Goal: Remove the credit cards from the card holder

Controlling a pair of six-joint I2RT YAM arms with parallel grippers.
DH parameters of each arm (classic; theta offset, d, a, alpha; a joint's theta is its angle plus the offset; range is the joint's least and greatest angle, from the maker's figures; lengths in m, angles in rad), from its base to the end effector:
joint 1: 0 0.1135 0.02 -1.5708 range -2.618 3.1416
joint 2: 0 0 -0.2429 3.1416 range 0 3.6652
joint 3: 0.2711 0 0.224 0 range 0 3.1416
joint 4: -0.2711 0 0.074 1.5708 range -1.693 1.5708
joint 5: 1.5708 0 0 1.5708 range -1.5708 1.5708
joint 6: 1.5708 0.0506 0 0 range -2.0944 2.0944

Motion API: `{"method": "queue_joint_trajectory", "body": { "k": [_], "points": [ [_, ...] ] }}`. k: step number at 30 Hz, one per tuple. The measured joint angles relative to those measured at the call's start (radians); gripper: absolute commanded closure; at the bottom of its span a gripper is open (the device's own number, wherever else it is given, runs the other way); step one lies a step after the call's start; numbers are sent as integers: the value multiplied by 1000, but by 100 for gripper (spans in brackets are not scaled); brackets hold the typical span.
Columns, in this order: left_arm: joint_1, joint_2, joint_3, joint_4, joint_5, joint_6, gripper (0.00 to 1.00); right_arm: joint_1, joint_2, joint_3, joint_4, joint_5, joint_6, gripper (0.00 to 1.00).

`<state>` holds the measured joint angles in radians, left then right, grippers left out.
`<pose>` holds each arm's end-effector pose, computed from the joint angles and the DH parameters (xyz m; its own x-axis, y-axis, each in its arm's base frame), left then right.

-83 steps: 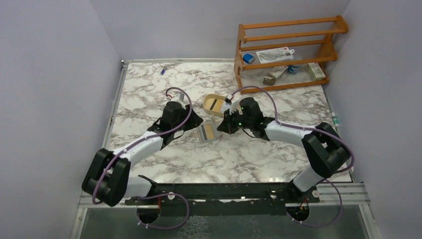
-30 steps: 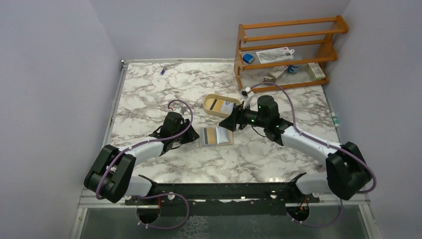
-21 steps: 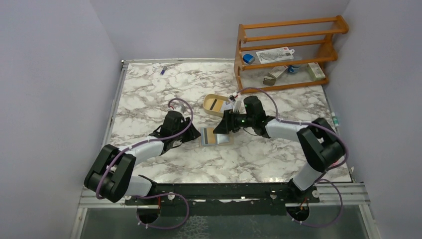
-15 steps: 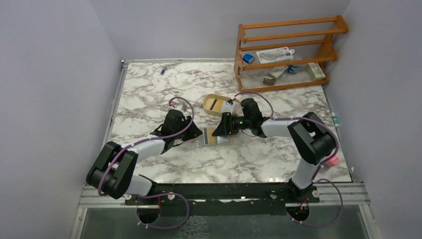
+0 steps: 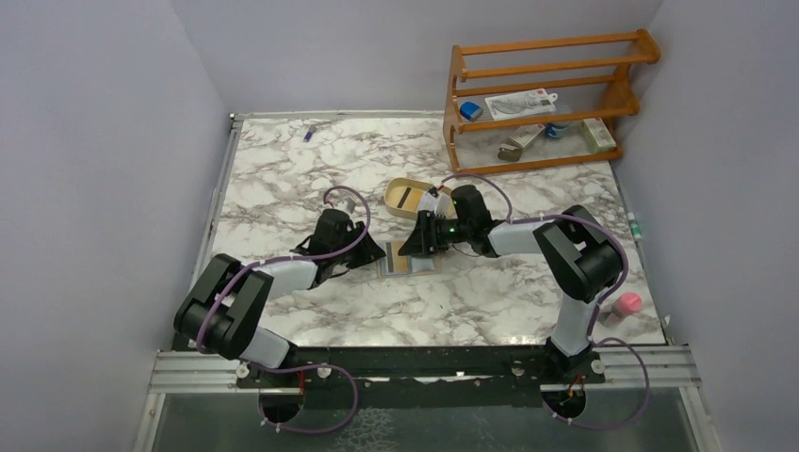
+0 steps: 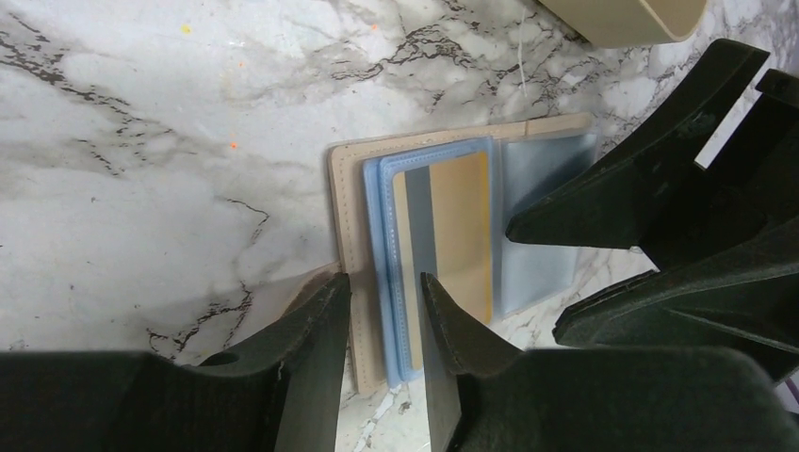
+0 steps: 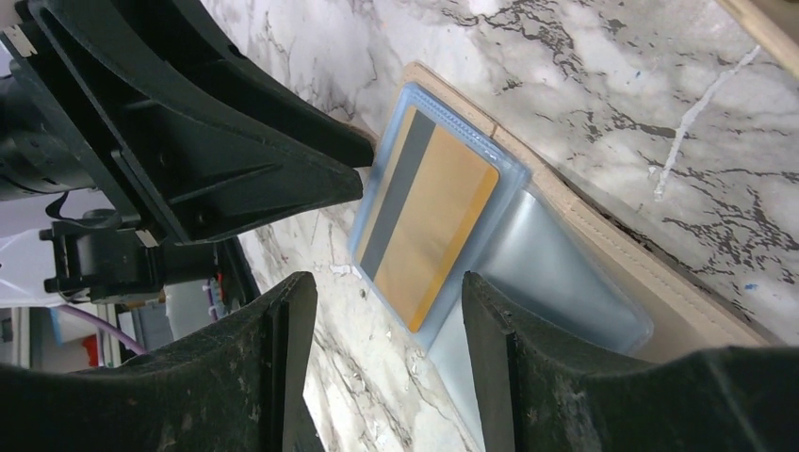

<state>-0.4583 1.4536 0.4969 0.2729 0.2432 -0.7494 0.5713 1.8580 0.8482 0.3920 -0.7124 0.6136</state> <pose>0.2282 -0.1261 0.1351 -0.8213 -0.3320 -0.4639 0.0510 0.7672 -0.6394 0.2731 0.2149 0.1306 -0.8921 -0.0554 -0.4484 -0.4204 0.4653 0.7789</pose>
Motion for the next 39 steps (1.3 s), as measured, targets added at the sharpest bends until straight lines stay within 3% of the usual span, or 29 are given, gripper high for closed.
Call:
{"method": "queue_joint_trajectory", "body": {
  "k": [20, 31, 39],
  "points": [
    [-1, 43, -59, 157, 0, -42, 70, 49, 15, 43, -93, 105, 105, 38],
    [-5, 39, -84, 198, -8, -44, 70, 74, -28, 81, -271, 313, 189, 37],
    [-9, 38, -90, 208, -16, -43, 71, 66, -29, 1, -121, 298, 289, 38]
  ]
}}
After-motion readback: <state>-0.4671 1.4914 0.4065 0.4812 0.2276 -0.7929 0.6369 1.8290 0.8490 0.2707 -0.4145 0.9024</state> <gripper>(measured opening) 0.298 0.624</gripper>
